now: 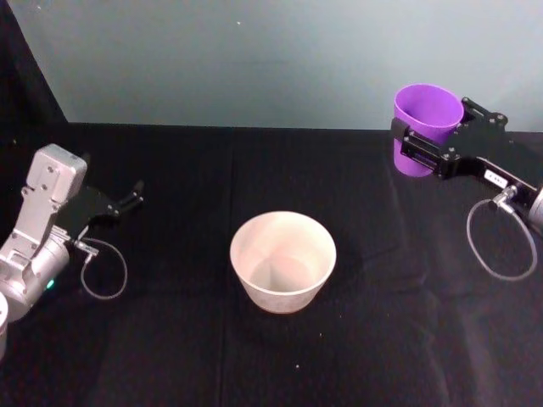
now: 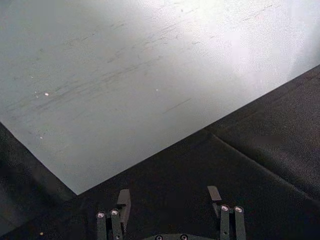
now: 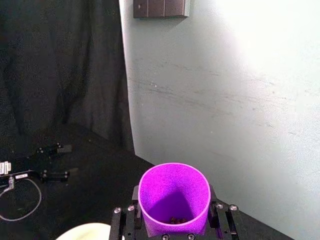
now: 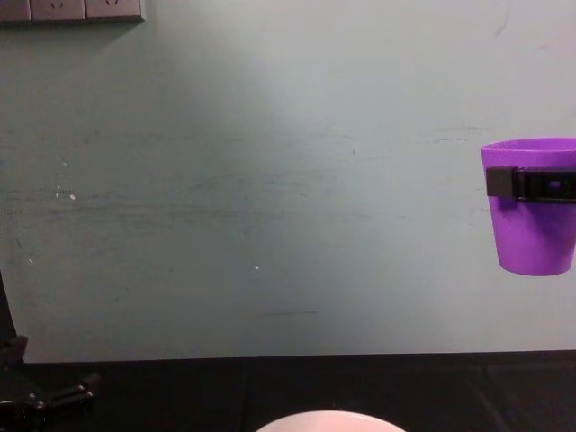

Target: Pick up the cup and pour the mung beans from the cup into the bowl.

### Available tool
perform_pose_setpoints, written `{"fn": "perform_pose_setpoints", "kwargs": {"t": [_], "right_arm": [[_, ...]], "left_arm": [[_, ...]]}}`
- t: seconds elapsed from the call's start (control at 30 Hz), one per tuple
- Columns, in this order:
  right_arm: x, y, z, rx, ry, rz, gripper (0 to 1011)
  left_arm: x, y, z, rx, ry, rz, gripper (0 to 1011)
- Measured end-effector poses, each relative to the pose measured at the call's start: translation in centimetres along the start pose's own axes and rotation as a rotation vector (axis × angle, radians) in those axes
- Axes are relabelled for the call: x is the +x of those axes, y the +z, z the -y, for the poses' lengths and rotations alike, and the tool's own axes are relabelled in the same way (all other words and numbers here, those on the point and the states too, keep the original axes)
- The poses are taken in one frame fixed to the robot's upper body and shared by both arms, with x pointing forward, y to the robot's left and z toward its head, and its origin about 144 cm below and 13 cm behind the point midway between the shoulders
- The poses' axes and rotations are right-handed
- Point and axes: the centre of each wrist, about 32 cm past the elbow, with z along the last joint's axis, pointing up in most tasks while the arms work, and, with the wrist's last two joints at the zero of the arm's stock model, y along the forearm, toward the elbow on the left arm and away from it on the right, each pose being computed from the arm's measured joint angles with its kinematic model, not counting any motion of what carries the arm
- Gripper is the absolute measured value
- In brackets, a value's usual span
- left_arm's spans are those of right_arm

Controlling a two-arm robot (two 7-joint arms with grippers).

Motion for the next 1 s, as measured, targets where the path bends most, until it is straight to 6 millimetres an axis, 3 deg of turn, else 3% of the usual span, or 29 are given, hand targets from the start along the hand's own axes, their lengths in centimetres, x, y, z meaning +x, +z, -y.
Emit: {"fn": "perform_pose_setpoints", "kwargs": {"t": [1.0], "right_arm": [[0.00,0.00,0.00,0.000,0.000,0.000,726]], "left_arm": [[0.00,0.00,0.00,0.000,0.000,0.000,1000]]}}
